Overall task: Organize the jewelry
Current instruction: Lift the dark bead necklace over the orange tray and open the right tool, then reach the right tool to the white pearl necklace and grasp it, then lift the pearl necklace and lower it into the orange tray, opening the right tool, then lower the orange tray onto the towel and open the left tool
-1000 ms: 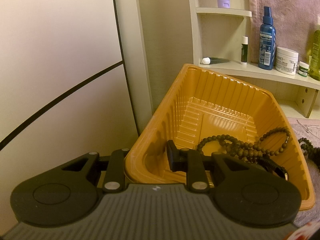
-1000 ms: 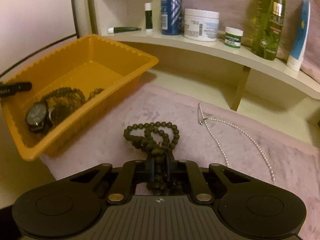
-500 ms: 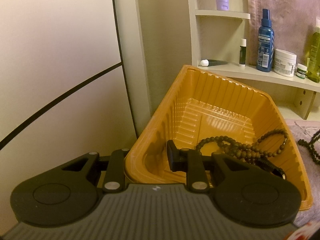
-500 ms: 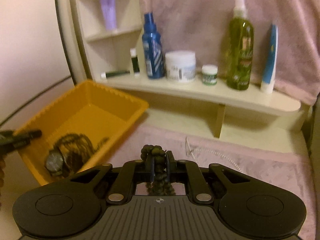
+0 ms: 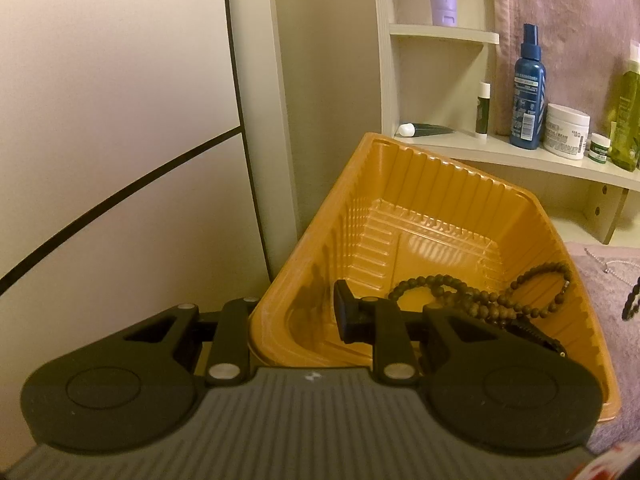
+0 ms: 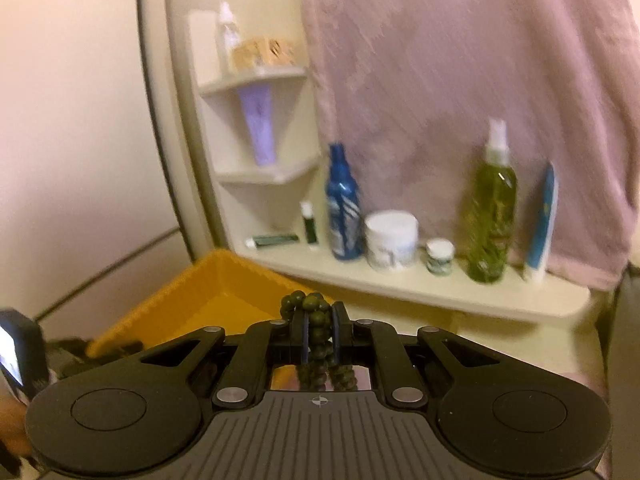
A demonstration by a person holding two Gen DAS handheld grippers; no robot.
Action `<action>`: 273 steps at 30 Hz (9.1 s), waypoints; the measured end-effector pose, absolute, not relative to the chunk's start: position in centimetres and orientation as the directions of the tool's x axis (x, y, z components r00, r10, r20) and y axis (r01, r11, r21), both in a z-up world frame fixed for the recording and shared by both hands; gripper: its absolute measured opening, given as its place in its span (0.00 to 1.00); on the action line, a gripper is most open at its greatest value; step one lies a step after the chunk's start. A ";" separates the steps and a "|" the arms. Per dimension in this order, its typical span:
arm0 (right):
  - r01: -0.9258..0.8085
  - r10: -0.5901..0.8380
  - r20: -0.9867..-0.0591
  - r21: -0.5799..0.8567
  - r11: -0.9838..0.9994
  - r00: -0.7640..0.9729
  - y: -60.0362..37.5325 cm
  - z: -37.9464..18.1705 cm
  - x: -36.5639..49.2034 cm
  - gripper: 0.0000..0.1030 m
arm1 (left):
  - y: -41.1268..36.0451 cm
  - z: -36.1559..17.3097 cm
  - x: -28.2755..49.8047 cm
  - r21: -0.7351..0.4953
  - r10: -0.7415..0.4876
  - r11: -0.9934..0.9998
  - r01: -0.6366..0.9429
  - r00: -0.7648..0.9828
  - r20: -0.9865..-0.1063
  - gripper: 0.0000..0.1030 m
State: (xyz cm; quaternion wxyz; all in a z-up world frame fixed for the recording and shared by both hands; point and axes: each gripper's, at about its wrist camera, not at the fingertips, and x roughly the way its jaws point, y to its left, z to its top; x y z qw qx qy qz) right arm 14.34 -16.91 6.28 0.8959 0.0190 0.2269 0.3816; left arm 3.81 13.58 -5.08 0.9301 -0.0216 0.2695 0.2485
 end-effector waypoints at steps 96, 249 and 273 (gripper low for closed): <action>-0.353 0.395 -0.617 0.195 0.915 0.681 -26.3 -6.4 20.9 0.02 | 13.5 -5.1 4.2 0.121 0.464 0.871 -0.477 0.713 -0.526 0.21; -0.485 0.533 -0.710 0.302 0.821 0.460 -14.3 -2.5 14.0 0.68 | 16.3 -2.9 2.7 0.016 0.340 0.903 -0.429 0.692 -0.637 0.66; -0.318 0.423 -0.728 0.289 0.903 0.539 -24.7 0.7 8.2 0.68 | -1.2 -0.1 2.5 -0.024 0.031 0.997 -0.068 0.708 -0.706 0.71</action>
